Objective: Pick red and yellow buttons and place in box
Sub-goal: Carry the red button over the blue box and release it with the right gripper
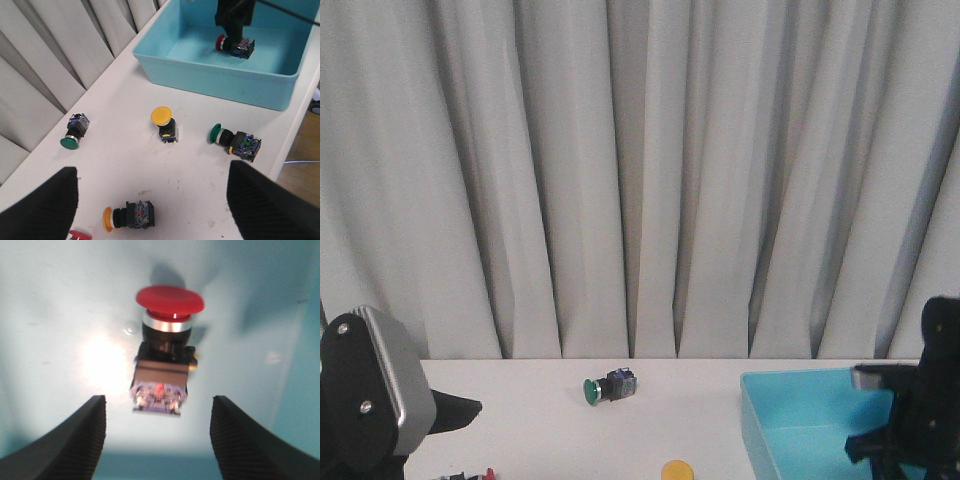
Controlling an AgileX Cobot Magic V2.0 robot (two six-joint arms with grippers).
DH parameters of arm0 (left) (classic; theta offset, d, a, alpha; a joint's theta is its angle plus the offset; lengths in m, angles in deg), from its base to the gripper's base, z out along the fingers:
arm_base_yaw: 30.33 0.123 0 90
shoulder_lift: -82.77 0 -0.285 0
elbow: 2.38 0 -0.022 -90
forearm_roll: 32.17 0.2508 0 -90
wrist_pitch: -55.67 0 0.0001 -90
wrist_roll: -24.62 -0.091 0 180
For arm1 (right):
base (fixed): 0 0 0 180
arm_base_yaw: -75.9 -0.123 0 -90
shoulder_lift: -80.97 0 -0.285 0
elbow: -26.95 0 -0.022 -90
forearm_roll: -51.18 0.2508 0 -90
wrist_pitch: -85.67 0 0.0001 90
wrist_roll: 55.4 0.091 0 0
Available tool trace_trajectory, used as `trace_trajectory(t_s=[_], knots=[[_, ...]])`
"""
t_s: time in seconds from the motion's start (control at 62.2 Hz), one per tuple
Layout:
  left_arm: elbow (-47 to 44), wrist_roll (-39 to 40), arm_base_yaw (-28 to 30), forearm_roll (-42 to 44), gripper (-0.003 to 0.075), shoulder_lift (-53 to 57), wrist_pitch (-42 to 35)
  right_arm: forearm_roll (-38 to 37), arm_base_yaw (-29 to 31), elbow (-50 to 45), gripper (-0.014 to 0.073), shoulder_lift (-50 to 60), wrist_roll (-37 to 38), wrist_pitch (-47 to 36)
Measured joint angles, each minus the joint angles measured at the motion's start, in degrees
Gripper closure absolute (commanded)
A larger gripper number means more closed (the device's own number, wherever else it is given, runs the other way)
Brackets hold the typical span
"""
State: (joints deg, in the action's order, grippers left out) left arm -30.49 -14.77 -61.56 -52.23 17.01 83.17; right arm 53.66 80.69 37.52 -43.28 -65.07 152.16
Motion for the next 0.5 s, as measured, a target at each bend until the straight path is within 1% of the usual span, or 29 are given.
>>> trace_trajectory(t_s=[0.209,0.322,0.498], knots=[[0.0,0.0,0.0,0.0,0.0134,0.0,0.0,3.8,0.0,-0.8,0.0137,12.3,0.0,-2.0],[0.0,0.0,0.0,0.0,0.0134,0.0,0.0,6.1,0.0,-6.9,0.0137,22.3,-0.1,-6.6],[0.0,0.0,0.0,0.0,0.0134,0.0,-0.1,5.5,0.0,-20.7,0.0138,37.7,-0.5,-13.9]])
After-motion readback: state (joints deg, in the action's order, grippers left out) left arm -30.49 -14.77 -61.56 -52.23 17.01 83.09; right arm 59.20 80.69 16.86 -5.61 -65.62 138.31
